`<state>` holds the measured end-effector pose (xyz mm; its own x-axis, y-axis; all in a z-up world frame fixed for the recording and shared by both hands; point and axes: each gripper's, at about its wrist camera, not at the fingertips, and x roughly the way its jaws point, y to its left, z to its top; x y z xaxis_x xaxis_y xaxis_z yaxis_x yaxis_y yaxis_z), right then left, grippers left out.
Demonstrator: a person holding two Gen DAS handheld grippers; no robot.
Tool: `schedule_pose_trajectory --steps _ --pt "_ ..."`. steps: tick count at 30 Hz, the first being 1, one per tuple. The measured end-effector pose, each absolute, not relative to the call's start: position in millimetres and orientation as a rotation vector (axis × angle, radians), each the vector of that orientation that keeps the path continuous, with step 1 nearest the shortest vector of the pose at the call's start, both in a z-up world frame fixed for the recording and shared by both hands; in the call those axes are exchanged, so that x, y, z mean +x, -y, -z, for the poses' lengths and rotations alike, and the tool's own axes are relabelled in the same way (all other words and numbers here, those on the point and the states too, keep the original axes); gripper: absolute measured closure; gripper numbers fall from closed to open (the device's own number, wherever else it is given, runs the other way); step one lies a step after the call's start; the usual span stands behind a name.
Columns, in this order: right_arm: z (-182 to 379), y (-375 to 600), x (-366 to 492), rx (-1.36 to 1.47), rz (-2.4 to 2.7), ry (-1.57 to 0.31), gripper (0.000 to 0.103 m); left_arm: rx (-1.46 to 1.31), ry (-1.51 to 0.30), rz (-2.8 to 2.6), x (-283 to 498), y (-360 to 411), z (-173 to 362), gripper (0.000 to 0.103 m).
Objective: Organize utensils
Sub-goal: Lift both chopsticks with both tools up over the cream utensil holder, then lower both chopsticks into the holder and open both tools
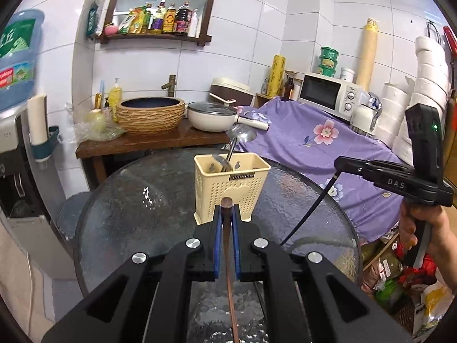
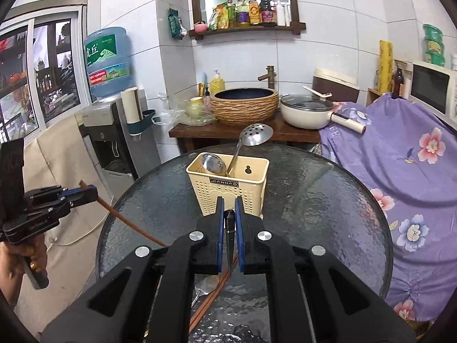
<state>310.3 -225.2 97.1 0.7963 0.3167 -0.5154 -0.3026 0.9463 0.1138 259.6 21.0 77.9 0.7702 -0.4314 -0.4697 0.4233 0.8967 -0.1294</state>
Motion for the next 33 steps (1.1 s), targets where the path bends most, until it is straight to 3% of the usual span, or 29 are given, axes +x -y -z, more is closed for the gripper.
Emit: schedule_pose_trajectory --steps 14,27,33 --pt "-142 226 338 0.054 -0.396 -0.603 0.095 -0.020 -0.523 0.572 283 -12 -127 0.096" --pt "-255 227 363 0.022 -0.384 -0.472 0.095 0.001 -0.329 0.550 306 -5 -234 0.096" --pt "-279 222 387 0.000 -0.348 -0.425 0.095 -0.005 -0.326 0.507 332 0 -244 0.096"
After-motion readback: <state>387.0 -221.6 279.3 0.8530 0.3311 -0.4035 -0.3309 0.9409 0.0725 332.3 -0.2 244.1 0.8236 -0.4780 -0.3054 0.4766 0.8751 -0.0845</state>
